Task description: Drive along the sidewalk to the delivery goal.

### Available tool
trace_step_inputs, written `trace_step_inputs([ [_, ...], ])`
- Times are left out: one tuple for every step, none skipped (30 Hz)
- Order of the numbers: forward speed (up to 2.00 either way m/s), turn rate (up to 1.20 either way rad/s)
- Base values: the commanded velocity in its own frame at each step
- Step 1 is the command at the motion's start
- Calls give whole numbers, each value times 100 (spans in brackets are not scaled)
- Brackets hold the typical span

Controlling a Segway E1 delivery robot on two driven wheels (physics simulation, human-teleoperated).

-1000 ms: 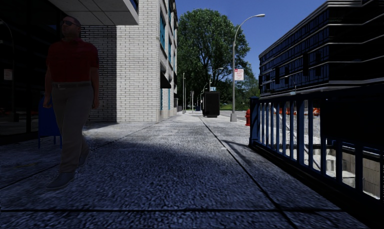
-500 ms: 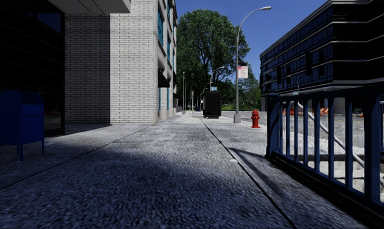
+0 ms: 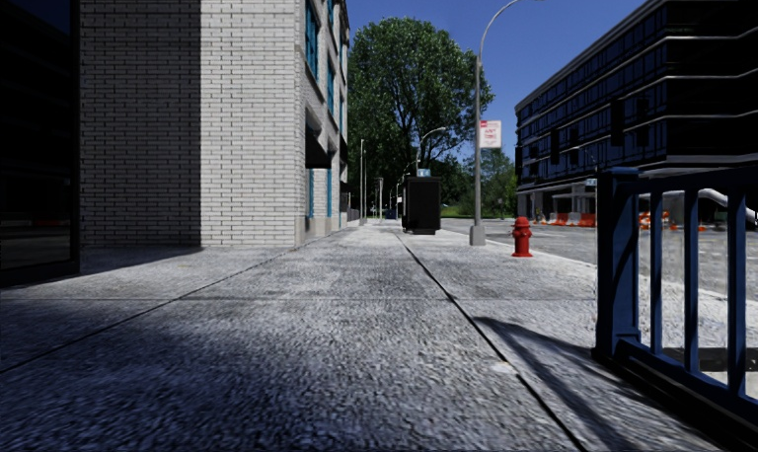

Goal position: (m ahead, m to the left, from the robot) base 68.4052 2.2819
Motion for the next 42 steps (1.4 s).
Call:
trace_step_inputs([
  [200, 0],
  [200, 0],
  [200, 0],
  [200, 0],
  [200, 0],
  [200, 0],
  [200, 0],
  [200, 0],
  [200, 0],
  [200, 0],
  [200, 0],
  [200, 0],
  [200, 0],
  [200, 0],
  [200, 0],
  [200, 0],
  [200, 0],
  [200, 0],
  [200, 0],
  [200, 0],
  [200, 0],
  [200, 0],
  [200, 0],
  [200, 0],
  [200, 0],
  [200, 0],
  [200, 0],
  [200, 0],
  [200, 0],
  [200, 0],
  [200, 0],
  [200, 0],
  [200, 0],
  [200, 0],
  [200, 0],
  [200, 0],
  [200, 0],
  [200, 0],
  [200, 0],
  [200, 0],
  [200, 0],
  [200, 0],
])
